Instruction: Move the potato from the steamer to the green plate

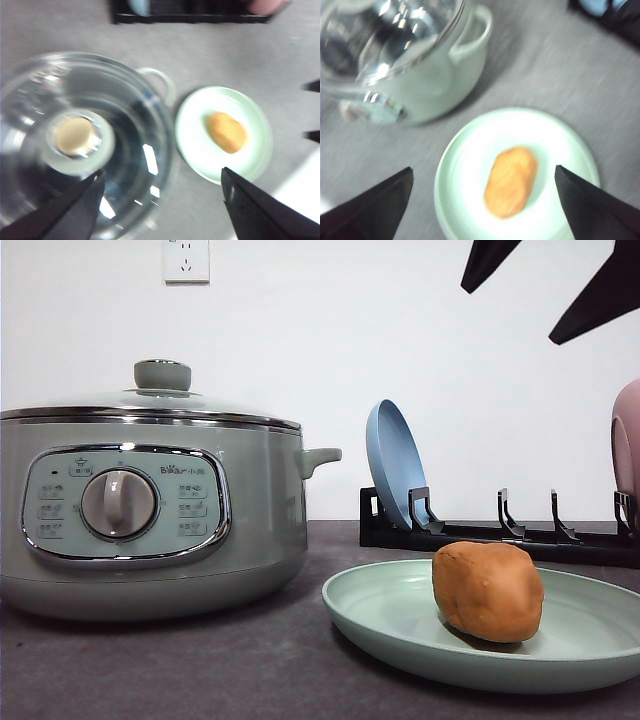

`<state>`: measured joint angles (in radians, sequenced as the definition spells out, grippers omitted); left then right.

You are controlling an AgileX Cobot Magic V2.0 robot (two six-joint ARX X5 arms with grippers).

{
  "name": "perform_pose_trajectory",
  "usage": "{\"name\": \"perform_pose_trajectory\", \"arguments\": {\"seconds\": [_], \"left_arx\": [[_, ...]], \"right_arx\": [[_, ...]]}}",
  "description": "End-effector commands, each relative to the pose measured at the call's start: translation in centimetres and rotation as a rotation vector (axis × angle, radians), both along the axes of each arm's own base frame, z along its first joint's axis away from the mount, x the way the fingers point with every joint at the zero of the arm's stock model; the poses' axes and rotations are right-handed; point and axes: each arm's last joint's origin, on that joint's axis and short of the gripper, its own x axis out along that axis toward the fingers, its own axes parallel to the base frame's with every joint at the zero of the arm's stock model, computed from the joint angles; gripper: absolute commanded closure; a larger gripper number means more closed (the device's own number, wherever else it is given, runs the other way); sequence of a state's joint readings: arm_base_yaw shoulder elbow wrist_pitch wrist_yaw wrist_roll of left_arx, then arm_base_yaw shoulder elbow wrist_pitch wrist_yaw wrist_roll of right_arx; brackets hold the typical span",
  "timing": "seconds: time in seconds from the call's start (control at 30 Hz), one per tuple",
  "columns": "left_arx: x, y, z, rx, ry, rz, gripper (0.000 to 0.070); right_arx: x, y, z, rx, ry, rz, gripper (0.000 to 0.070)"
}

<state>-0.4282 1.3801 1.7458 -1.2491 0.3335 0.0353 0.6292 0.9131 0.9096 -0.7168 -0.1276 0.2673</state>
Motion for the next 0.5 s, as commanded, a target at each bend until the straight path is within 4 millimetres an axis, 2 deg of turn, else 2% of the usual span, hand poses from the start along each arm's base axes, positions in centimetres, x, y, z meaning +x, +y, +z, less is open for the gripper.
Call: {"name": "perform_pose_trajectory", "arguments": {"seconds": [0.0,0.47], "left_arx": [[-0.3,-0.1,0.7,-0.020,-0.012,-0.023,0.0229],[-1.5,0.3,0.3,0.005,0.076,-0.044,0.0231]], "right_arx": [[0.0,0.2,0.3,0.006,0.001,0.025,0.0124],[-0.5,-0.1,-0.3,-0.029,0.080,0.042,0.0124]]}}
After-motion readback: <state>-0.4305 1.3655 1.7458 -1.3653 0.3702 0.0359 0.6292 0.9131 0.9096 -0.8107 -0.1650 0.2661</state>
